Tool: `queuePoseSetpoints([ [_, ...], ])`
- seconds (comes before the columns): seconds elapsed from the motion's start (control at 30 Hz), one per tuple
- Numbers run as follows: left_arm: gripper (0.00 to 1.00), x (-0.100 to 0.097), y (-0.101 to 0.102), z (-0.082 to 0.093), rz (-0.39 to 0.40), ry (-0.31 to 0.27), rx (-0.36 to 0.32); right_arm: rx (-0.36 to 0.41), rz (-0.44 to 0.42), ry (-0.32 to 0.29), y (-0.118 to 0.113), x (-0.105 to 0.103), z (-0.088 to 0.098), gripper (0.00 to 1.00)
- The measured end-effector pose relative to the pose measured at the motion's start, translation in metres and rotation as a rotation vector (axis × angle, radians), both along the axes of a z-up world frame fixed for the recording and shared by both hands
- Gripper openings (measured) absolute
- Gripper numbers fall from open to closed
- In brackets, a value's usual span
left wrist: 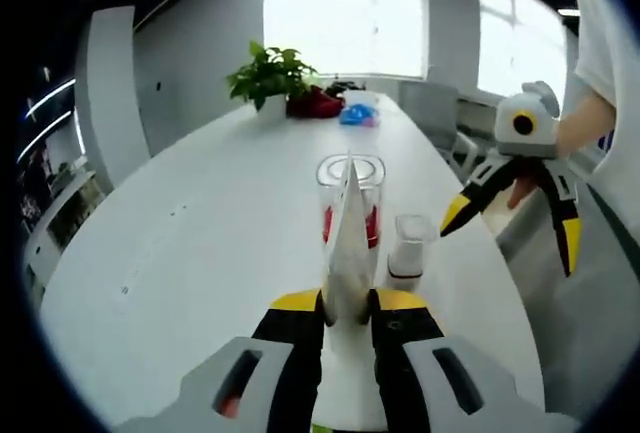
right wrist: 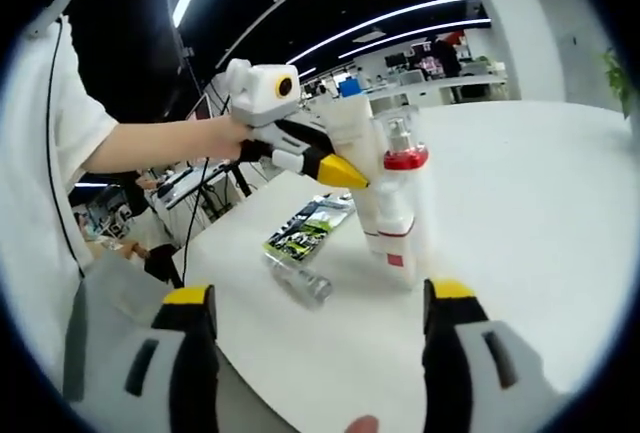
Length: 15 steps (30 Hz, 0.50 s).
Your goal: Arrange the skincare products in the storage area until every visible bottle or jar stands upright without overlapping.
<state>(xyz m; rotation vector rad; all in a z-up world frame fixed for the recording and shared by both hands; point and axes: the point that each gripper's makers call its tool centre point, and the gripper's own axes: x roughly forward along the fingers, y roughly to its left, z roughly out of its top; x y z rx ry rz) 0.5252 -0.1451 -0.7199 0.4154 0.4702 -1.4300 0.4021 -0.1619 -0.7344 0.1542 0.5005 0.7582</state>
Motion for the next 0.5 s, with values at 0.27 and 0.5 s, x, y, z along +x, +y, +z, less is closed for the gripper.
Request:
queuePoseSetpoints([
  [0.27, 0.15, 0.0003, -0.0009, 0.0003, -0.004, 0.007, 0.004, -0.004, -0.005, 0.002, -0.0009, -0.0001, -0.0006, 0.86],
  [0.5, 0.16, 0.0005, -0.0009, -0.0019, -0.002, 0.014, 0.015, -0.009, -0.009, 0.0, -0.0018, 0.0004, -0.0007, 0.87],
])
